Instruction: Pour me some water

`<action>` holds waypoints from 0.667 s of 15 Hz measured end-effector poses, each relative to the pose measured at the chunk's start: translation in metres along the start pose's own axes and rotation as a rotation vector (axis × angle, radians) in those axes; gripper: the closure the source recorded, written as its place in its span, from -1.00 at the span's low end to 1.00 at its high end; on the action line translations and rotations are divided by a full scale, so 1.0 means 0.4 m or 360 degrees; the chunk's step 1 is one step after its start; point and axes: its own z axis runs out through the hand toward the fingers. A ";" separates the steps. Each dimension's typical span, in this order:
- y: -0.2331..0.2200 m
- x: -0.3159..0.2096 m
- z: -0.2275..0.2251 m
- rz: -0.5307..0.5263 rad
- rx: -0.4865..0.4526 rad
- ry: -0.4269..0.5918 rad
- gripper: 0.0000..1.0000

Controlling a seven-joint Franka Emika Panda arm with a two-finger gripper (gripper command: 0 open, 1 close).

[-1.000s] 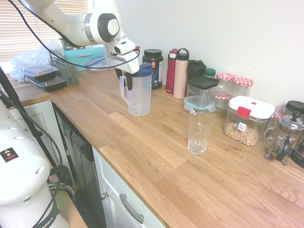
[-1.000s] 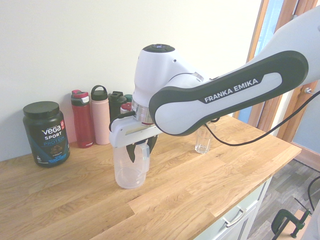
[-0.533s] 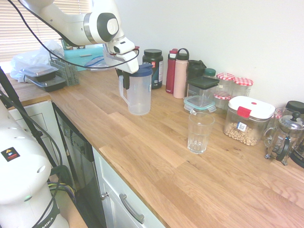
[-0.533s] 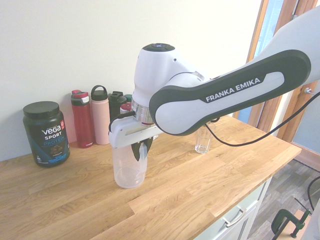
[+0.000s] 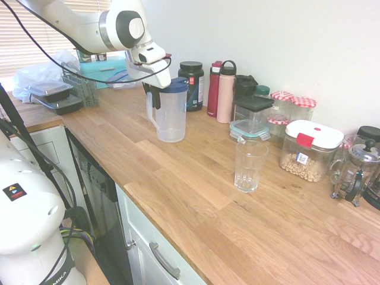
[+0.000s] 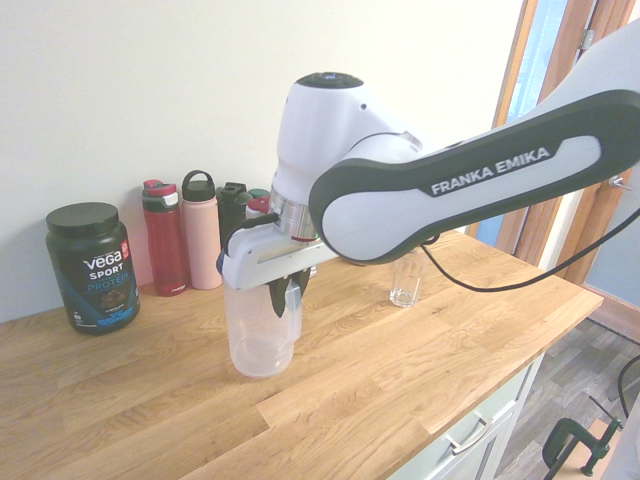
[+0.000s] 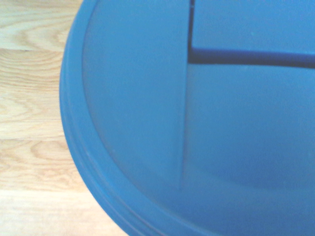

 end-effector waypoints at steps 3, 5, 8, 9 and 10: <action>0.056 -0.008 -0.093 -0.0024 0.0034 0.0038 1.00; 0.109 -0.019 -0.157 -0.0106 0.0020 0.0028 1.00; 0.223 -0.015 -0.254 -0.0287 -0.0039 0.0011 1.00; 0.271 -0.010 -0.284 -0.0344 -0.0052 0.0009 1.00; 0.321 0.000 -0.307 -0.0381 -0.0056 0.0008 1.00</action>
